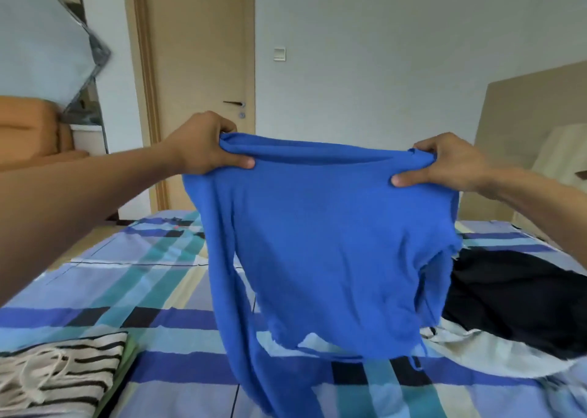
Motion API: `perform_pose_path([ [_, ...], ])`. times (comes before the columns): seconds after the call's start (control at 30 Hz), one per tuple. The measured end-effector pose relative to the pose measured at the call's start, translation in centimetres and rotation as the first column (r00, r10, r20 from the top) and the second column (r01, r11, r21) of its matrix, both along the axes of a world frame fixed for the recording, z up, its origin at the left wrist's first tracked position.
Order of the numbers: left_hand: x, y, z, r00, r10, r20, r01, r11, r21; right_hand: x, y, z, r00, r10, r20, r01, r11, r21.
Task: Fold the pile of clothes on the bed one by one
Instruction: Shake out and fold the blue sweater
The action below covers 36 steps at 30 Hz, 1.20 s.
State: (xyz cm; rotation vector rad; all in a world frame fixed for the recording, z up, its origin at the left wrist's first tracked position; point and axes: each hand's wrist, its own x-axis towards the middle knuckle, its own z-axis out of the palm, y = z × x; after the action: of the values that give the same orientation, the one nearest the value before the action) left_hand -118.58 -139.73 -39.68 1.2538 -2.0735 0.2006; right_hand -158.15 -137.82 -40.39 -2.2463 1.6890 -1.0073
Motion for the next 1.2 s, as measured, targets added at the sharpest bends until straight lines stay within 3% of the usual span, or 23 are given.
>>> perform_pose_path([
  [0.1, 0.9, 0.0, 1.3, 1.0, 0.003, -0.02, -0.004, 1.0, -0.023, 0.1, 1.0, 1.2, 0.987, 0.121, 0.102, -0.13, 0.988, 0.083],
  [0.37, 2.9, -0.2, 0.0, 0.995, -0.067, -0.07, 0.069, 0.997, 0.027, -0.6, 0.7, -1.0, 0.905, 0.246, 0.348, -0.327, 0.924, 0.198],
  [0.6, 2.2, 1.9, -0.1, 0.985, -0.173, -0.018, 0.173, 0.967, 0.187, 1.1, 0.2, -6.6, 0.755, 0.144, 0.64, -0.369, 0.899, 0.233],
  [0.7, 2.4, 2.5, 0.1, 0.981, -0.194, -0.024, 0.195, 0.963, 0.187, 1.6, 0.2, -6.9, 0.721, 0.105, 0.685, -0.332, 0.92, 0.208],
  [0.8, 2.5, 2.9, 0.1, 0.974, -0.219, -0.059, 0.226, 0.963, 0.149, 1.8, 0.5, -6.1, 0.713, 0.102, 0.693, -0.317, 0.929, 0.19],
  [0.9, 1.6, 3.4, -0.2, 0.969, -0.212, -0.128, 0.229, 0.964, 0.133, 2.3, 0.8, -5.2, 0.766, 0.097, 0.635, -0.295, 0.931, 0.214],
  [1.1, -1.1, 3.9, -1.0, 0.921, -0.161, -0.354, 0.222, 0.965, 0.138, 4.6, 1.5, -5.8, 0.934, 0.096, 0.343, -0.23, 0.898, 0.374],
  [1.2, -2.2, 4.1, -1.6, 0.884, -0.119, -0.453, 0.219, 0.96, 0.175, 5.3, 1.3, -6.4, 0.966, 0.053, 0.251, -0.138, 0.933, 0.333],
])
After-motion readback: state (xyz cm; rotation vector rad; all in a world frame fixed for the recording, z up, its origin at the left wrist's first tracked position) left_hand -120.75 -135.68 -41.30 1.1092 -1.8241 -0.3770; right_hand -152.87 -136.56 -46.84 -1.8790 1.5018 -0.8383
